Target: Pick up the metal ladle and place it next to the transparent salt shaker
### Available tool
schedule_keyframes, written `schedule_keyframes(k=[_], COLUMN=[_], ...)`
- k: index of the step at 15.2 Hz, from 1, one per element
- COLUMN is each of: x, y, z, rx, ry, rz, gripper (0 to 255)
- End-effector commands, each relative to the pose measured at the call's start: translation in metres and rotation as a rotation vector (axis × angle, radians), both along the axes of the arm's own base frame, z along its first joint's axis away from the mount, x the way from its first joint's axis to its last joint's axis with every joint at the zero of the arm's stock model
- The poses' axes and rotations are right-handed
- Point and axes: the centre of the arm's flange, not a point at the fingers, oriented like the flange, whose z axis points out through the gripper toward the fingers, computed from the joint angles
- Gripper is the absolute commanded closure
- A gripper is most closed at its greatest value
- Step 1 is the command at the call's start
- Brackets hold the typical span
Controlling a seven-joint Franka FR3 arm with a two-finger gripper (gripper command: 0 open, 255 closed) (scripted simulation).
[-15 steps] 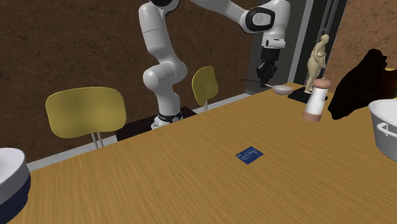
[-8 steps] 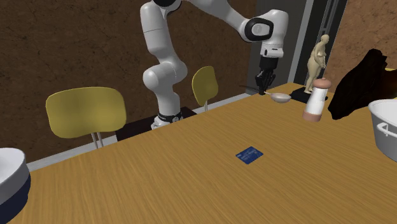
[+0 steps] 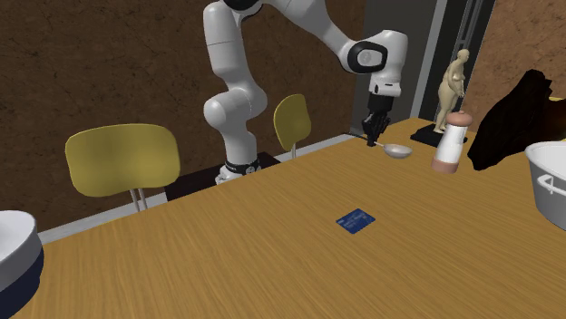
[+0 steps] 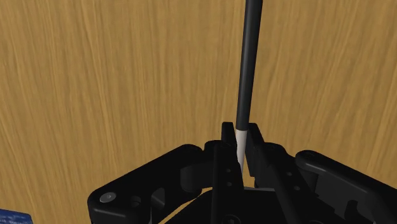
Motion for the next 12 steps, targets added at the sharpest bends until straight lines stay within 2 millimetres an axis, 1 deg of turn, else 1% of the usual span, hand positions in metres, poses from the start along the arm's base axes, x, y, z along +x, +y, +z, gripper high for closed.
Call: schedule_keyframes(k=[1, 3, 11, 12], x=[0.0, 0.0, 0.0, 0.0], y=[0.001, 0.001, 0.001, 0.001], z=[-0.012, -0.025, -0.025, -0.025], rx=[0.0, 0.0, 0.0, 0.0], ry=[0.0, 0.0, 0.0, 0.0], rz=[0.0, 0.0, 0.0, 0.0], gripper=[255, 255, 255, 0])
